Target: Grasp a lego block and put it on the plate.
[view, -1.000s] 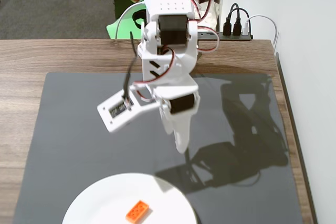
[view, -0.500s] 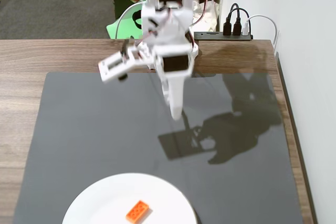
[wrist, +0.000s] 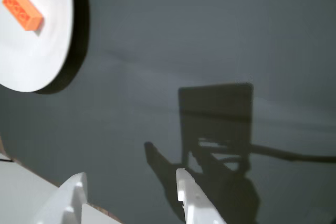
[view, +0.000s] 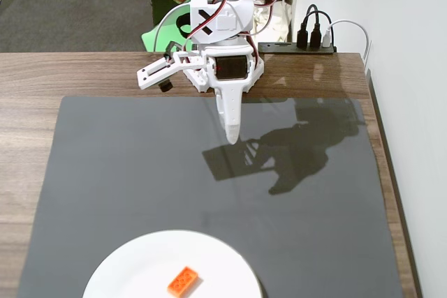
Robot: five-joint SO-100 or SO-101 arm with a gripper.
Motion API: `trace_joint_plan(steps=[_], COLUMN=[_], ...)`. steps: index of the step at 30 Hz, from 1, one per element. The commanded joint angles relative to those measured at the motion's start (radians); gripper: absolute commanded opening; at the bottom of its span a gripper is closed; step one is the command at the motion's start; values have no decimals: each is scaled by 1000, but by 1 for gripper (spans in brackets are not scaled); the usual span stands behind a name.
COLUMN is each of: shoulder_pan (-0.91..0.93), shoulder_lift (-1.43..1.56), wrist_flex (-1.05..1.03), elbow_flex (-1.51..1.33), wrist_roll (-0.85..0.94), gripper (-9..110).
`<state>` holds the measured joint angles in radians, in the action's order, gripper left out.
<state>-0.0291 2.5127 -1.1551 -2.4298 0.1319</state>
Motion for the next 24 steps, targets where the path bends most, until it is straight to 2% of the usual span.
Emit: trace_joint_plan(steps=[1,17,24], shoulder_pan=[-6,72,94], shoulder_lift=[133,761,779], wrist_flex=[11,-129,-120], elbow_flex=[-55,-373,-433], wrist_roll=[-20,-94,-91], gripper=[23,26,26])
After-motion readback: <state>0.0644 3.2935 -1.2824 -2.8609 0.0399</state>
